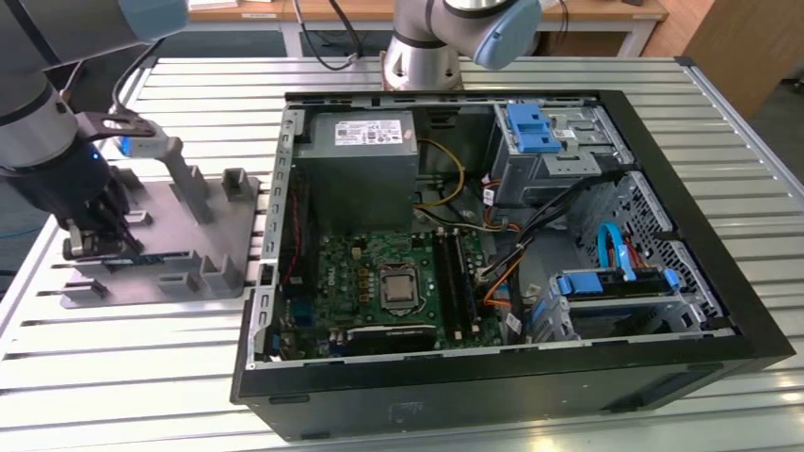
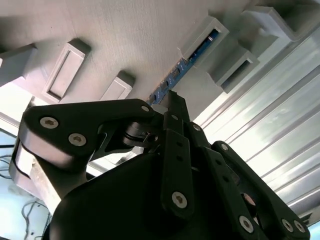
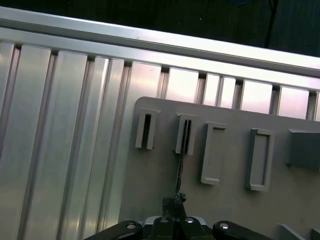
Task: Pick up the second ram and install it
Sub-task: 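Pick up the second ram and move it above second insertion slot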
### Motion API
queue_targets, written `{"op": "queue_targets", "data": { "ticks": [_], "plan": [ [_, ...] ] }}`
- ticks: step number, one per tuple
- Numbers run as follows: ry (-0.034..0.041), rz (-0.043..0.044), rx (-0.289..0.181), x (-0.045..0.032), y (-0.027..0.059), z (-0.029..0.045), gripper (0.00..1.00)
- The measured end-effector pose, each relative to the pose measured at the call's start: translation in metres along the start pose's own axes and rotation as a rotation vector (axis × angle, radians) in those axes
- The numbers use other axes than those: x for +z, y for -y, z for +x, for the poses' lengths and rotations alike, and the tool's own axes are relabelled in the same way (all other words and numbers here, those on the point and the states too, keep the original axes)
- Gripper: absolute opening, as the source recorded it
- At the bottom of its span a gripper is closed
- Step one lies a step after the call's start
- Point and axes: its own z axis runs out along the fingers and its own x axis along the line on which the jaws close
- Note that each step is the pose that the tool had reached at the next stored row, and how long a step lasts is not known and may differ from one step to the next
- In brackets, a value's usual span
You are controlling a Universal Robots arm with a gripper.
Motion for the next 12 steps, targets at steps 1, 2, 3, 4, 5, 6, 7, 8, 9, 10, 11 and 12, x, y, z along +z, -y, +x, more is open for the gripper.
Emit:
{"op": "queue_targets", "data": {
  "ticks": [1, 2, 3, 4, 5, 6, 7, 8, 9, 10, 11, 12],
  "plan": [
    [0.0017, 0.0003, 0.013, 0.0003, 0.0000, 0.0000, 0.10],
    [0.0037, 0.0006, 0.025, 0.0006, 0.0000, 0.0000, 0.10],
    [0.0062, 0.0010, 0.037, 0.0009, 0.0000, 0.0000, 0.10],
    [0.0088, 0.0015, 0.048, 0.0012, 0.0000, 0.0001, 0.10],
    [0.0118, 0.0019, 0.059, 0.0015, 0.0000, 0.0000, 0.10],
    [0.0150, 0.0025, 0.069, 0.0018, 0.0000, 0.0000, 0.10],
    [0.0185, 0.0030, 0.078, 0.0020, 0.0000, 0.0000, 0.10],
    [0.0216, 0.0035, 0.088, 0.0022, 0.0000, 0.0000, 0.10],
    [0.0236, 0.0040, 0.099, 0.0025, 0.0000, 0.0000, 0.10],
    [0.0240, 0.0045, 0.111, 0.0029, 0.0000, 0.0000, 0.10],
    [0.0240, 0.0044, 0.120, 0.0030, -0.0001, 0.0000, 0.10],
    [0.0233, 0.0045, 0.128, 0.0032, -0.0001, 0.0000, 0.10]
  ]
}}
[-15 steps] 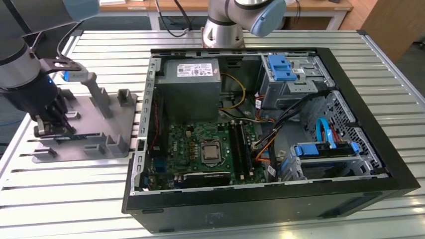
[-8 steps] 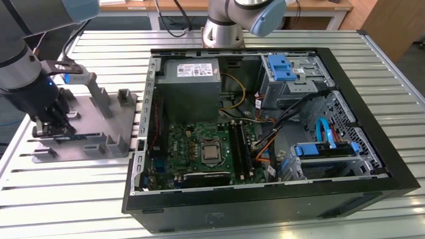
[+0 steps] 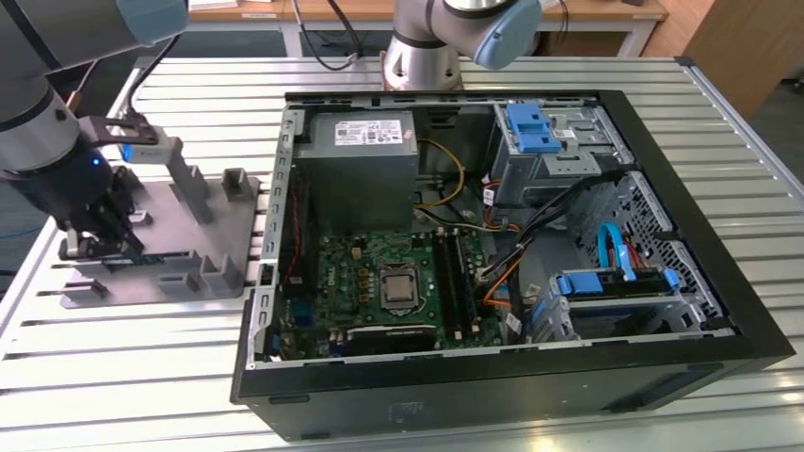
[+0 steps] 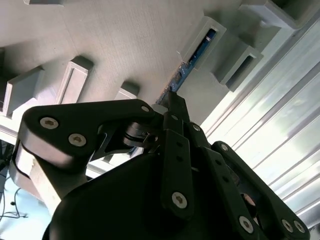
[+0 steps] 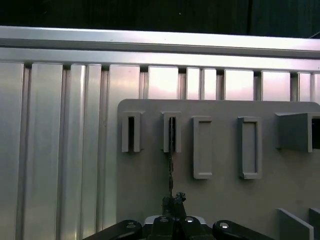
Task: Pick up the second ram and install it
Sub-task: 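Pick up the second ram and move it above second insertion slot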
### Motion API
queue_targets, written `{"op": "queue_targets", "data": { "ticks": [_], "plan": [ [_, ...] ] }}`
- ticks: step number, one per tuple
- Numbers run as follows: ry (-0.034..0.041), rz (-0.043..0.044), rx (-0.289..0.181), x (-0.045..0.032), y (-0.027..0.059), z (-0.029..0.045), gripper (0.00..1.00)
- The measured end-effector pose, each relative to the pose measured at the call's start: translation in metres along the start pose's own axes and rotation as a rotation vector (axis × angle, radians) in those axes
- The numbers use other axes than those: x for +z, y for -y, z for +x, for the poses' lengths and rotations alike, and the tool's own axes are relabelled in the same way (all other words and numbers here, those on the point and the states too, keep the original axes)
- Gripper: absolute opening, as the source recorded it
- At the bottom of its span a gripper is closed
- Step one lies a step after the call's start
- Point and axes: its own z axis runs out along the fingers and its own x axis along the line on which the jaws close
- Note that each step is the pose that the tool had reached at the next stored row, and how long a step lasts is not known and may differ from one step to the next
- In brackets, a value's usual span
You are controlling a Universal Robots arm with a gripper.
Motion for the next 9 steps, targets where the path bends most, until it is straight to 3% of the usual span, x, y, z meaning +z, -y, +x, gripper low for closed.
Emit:
{"op": "queue_targets", "data": {
  "ticks": [9],
  "plan": [
    [-0.0013, 0.0006, 0.015, 0.0003, 0.0000, 0.0000, 0.11]
  ]
}}
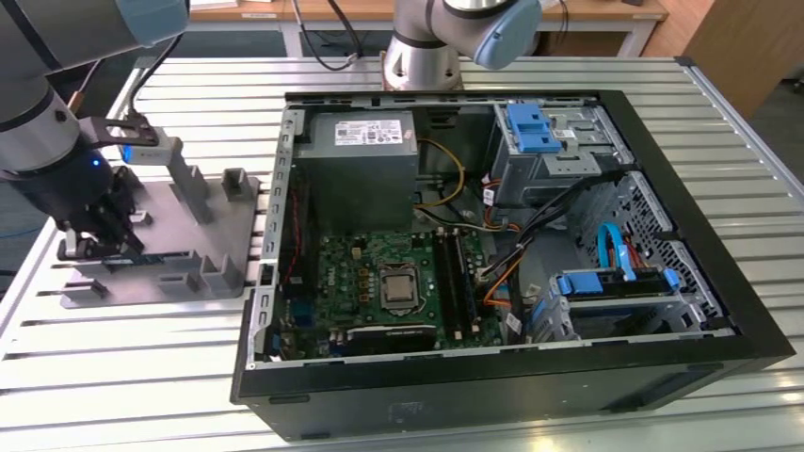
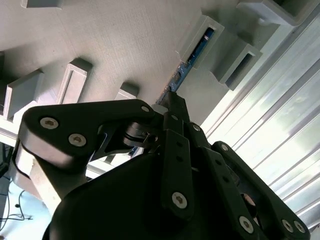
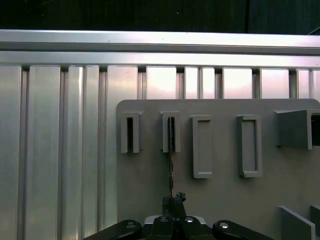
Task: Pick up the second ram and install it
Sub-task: 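Pick up the second ram and move it above second insertion slot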
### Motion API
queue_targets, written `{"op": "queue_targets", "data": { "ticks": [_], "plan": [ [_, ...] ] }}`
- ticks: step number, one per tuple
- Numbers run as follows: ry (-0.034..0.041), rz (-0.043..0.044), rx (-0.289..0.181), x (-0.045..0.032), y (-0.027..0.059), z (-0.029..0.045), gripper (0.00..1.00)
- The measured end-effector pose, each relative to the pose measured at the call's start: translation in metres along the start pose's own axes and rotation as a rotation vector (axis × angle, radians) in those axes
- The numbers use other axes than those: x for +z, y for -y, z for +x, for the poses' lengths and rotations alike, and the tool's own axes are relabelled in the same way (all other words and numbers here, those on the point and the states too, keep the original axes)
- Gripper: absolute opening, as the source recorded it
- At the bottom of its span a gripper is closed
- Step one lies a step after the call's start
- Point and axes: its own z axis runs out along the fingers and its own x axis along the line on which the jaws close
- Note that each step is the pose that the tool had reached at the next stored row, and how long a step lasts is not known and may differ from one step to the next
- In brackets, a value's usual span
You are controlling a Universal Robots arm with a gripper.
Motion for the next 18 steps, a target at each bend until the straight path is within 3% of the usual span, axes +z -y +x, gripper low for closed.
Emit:
{"op": "queue_targets", "data": {
  "ticks": [5, 7, 8, 14, 18],
  "plan": [
    [0.0000, 0.0000, 0.000, 0.0000, 0.0000, 0.0000, 0.35],
    [0.0000, 0.0000, 0.001, 0.0000, 0.0000, 0.0000, 0.35],
    [0.0000, 0.0000, 0.001, 0.0000, 0.0000, 0.0000, 0.41],
    [-0.0011, -0.0025, -0.076, 0.0057, 0.0000, 0.0002, 0.41],
    [0.0001, -0.0024, -0.077, 0.0129, 0.0001, 0.0004, 0.41]
  ]
}}
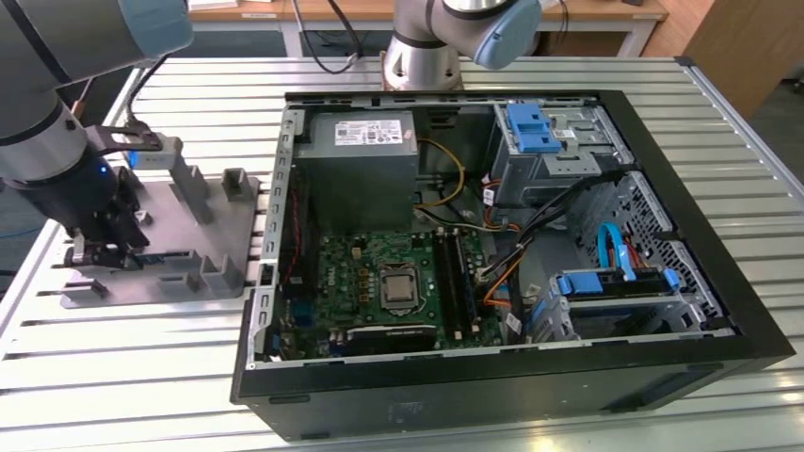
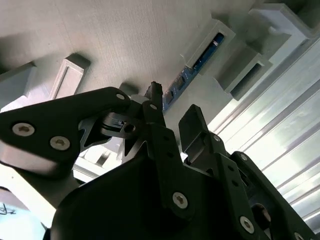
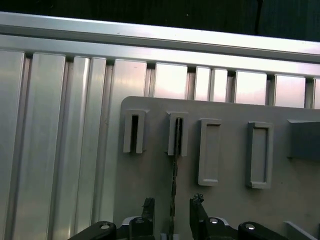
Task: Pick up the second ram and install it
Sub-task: 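Pick up the second ram and move it above second insertion slot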
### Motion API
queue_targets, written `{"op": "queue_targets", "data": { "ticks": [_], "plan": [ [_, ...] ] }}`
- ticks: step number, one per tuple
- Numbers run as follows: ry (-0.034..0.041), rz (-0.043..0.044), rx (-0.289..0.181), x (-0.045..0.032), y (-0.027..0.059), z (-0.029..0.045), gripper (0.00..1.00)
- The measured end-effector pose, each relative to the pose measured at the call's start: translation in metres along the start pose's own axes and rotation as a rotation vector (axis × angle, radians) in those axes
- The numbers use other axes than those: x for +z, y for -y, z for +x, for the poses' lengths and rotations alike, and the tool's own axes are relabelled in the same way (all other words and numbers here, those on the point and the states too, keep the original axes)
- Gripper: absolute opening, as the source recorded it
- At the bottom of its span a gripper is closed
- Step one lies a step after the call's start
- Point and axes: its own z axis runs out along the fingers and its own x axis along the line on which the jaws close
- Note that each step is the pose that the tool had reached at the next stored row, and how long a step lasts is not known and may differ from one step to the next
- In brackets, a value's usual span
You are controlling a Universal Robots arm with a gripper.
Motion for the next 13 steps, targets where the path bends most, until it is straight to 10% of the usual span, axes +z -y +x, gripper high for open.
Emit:
{"op": "queue_targets", "data": {
  "ticks": [13],
  "plan": [
    [0.0000, -0.0001, 0.000, 0.0105, 0.0002, 0.0004, 0.40]
  ]
}}
